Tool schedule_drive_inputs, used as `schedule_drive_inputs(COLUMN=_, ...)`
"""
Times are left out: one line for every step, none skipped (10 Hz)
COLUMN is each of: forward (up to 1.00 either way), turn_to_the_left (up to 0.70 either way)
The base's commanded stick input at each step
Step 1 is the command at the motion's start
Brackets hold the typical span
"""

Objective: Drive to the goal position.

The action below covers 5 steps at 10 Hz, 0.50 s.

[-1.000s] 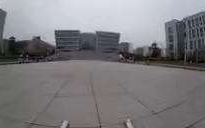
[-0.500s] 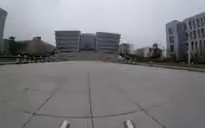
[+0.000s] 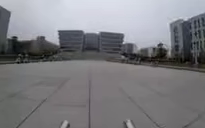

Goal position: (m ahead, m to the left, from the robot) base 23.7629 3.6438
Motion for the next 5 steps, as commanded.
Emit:
schedule_drive_inputs(forward=1.0, turn_to_the_left=0.0)
schedule_drive_inputs(forward=1.0, turn_to_the_left=0.0)
schedule_drive_inputs(forward=1.0, turn_to_the_left=0.0)
schedule_drive_inputs(forward=1.0, turn_to_the_left=0.0)
schedule_drive_inputs(forward=1.0, turn_to_the_left=0.0)
